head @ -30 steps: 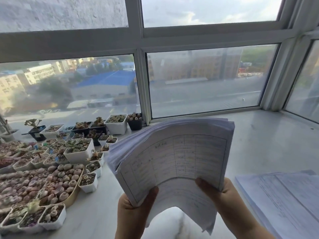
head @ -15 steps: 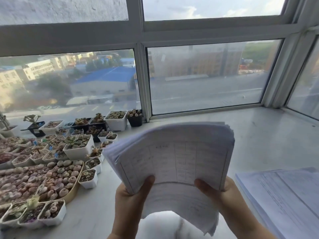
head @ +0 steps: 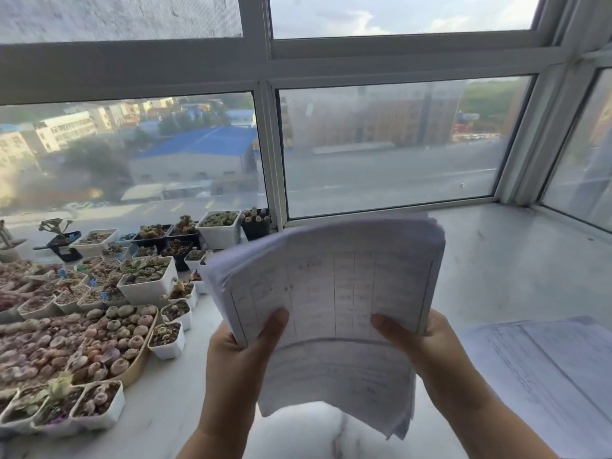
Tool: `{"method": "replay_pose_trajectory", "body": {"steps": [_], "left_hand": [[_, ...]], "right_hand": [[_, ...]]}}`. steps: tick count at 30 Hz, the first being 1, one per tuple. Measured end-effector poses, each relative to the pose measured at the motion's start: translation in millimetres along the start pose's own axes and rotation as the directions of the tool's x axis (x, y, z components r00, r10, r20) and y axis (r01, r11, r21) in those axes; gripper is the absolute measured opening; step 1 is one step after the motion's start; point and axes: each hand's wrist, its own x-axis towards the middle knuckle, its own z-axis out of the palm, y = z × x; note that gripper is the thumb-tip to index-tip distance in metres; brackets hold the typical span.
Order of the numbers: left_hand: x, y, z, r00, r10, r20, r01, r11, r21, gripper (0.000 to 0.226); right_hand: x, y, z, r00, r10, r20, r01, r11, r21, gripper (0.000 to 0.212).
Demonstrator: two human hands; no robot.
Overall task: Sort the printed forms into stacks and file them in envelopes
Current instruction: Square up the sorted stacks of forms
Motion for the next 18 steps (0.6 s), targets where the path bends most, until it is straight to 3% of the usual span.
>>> {"method": "replay_pose_trajectory", "body": {"steps": [3,6,11,14,18], "left_hand": [[-4.4,-14.2,-8.5,0.993,-0.072,0.095,0.069,0.997,0.038,0.036],[-6.9,-23.7,-5.6,0.993,-0.096,0.069,0.092,0.994,0.059,0.023],[4.3,-7.6,-3.0,0.999,0.008,0.036,-0.009,0.999,0.032,0.035],[6.5,-10.1,-7.9,0.995,-0.018,0.098,0.014,0.999,0.035,0.041],[3.4,-19.7,-4.7,0.992,-0.045,0.116,0.043,0.999,0.017,0.030]], "right_hand": [[-8.6,20.8,-4.1,0.995,0.088,-0.048,-0.086,0.995,0.041,0.027],[-11.6,30.2,0.7,0.990,0.130,-0.057,-0.125,0.988,0.087,0.025],[-0.2,7.5,2.3,1.000,0.002,0.012,-0.003,0.998,0.066,0.027],[-4.6,11.8,-2.8,0.997,0.055,0.046,-0.057,0.997,0.044,0.028],[-7.0,17.0,2.7,0.991,0.131,0.005,-0.131,0.991,0.040,0.019]]}}
